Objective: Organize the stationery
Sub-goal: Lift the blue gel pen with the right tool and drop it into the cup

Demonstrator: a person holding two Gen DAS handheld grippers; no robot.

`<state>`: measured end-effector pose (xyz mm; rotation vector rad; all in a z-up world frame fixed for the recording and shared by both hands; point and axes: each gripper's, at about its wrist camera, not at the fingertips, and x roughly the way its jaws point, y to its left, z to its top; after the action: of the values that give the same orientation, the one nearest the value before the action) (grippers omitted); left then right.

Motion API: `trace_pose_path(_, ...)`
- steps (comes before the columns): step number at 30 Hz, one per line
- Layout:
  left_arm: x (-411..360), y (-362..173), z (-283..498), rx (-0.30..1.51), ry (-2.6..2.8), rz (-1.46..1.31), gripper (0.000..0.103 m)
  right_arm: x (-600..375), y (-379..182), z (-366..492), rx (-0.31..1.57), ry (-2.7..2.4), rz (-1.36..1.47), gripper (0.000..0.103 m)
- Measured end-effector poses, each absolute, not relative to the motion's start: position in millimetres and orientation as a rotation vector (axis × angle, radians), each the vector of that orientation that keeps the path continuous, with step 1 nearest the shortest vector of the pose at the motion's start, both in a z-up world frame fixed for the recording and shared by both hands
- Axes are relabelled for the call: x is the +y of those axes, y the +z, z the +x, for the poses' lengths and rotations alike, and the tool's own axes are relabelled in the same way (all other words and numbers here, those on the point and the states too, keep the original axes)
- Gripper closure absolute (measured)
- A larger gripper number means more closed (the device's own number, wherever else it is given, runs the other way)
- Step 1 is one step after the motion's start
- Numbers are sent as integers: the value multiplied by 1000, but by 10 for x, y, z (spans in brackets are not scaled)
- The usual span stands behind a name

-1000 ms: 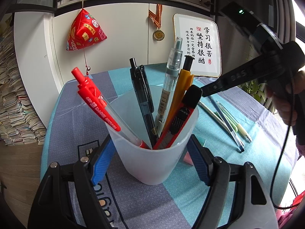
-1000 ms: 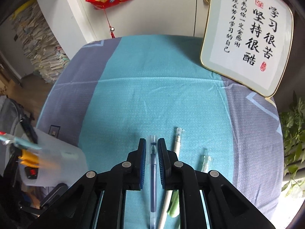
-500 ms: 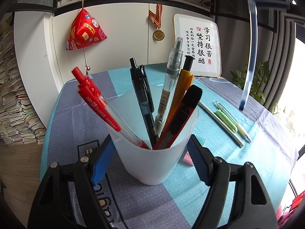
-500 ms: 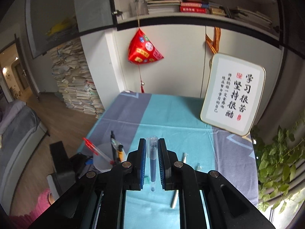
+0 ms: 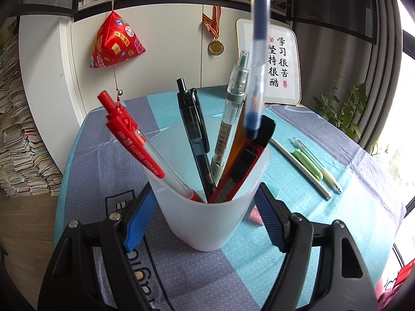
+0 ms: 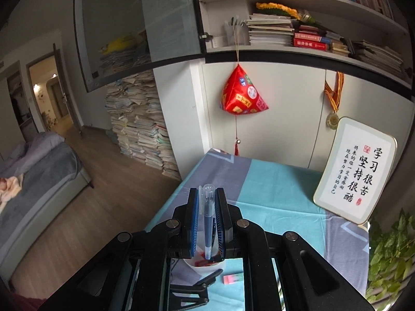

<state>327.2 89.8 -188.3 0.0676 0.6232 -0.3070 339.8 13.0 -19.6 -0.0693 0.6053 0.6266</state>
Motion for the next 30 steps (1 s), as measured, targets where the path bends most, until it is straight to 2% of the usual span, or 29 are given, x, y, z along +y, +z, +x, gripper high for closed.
trace_pose_path(17,898,-1882,3274,623,-307,67,28,369,-770,3665,682,679,-93,90)
trace_pose_path(30,901,-1884,3273,623,-307,67,28,210,-814,3620,726,685,-80,90)
